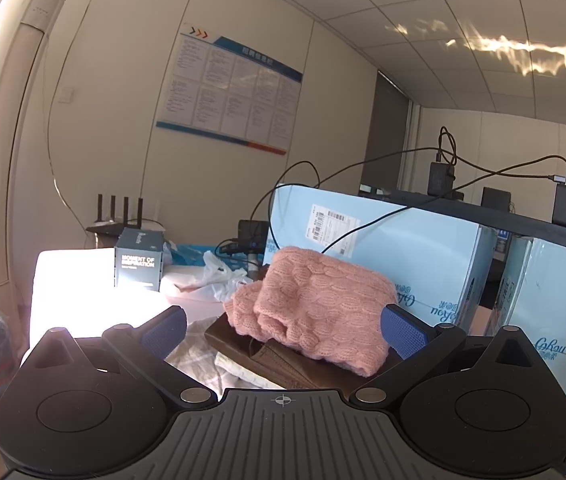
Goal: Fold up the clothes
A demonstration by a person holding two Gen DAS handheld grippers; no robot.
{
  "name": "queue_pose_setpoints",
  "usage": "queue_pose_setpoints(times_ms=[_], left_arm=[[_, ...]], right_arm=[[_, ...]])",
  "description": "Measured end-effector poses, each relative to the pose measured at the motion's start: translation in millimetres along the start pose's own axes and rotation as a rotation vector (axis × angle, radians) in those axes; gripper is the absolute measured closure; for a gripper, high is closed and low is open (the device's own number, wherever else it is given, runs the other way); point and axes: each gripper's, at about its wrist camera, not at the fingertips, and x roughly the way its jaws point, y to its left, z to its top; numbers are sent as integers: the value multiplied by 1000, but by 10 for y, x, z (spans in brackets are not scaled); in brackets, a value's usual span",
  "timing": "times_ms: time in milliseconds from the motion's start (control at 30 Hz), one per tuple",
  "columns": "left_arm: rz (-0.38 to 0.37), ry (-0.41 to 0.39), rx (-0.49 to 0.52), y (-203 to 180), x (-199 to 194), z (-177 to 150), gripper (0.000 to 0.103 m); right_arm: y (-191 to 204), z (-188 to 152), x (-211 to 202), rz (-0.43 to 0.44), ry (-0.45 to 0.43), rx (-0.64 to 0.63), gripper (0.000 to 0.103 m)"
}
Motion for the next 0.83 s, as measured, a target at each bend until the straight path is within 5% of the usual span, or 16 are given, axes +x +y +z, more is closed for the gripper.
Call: queue_pose_setpoints(times_ms=[833], left_arm=[[9, 8, 36, -37, 36, -44, 0]], right_arm=[[-53, 0, 34, -14, 10, 6, 0]])
